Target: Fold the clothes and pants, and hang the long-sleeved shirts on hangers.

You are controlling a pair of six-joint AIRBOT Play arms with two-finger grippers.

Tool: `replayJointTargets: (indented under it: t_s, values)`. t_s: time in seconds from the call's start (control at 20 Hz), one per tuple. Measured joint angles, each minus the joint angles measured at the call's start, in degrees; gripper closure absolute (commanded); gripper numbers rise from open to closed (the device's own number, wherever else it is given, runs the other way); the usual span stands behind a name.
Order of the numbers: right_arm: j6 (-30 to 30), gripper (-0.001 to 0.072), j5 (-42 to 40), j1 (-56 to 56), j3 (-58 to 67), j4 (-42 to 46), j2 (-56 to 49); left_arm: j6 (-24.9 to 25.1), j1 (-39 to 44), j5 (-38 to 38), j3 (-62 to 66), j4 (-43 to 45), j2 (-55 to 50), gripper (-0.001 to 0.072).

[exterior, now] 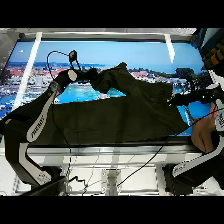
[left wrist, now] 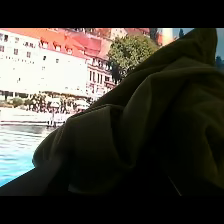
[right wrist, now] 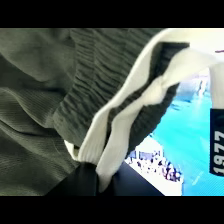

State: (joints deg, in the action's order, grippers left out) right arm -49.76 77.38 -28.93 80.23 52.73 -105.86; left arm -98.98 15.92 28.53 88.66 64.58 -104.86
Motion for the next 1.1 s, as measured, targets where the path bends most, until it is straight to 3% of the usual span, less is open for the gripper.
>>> replayJointTargets:
  t_s: [0.05,0.15,0.2,0.25,0.3,0.6,0.95,1.1]
  values:
    - [0.0,0.0678,0.0,0.0,0.0,0.0,0.0,0.1,0.0,-0.2,0.0,0.0,-0.3,0.0199]
    - [0.0,0.0678,0.0,0.0,0.0,0.0,0.0,0.2,0.1,-1.6,0.0,0.0,-1.1,0.0357]
    - [0.0,0.0678,0.0,0.0,0.0,-0.1,0.0,0.2,0.2,-2.4,0.0,0.0,-1.5,0.046]
    - [0.0,0.0678,0.0,0.0,0.0,-0.1,0.0,0.2,0.3,-3.7,0.0,0.0,-1.8,0.0653]
    - [0.0,0.0678,-0.1,0.0,0.0,-0.1,0.0,0.2,0.4,-4.9,0.0,0.0,-2.1,0.0686]
    - [-0.6,0.0679,-0.3,0.0,0.0,-0.3,0.0,0.3,0.8,-8.7,0.9,1.8,-0.3,0.0689]
    - [-6.9,0.0679,-5.8,0.0,0.0,-1.3,3.5,0.4,0.0,-11.0,1.2,26.3,14.5,0.0689]
    - [-9.5,0.0679,-7.5,0.1,0.0,-3.3,5.6,0.4,-1.2,-10.7,1.2,32.8,19.3,0.0688]
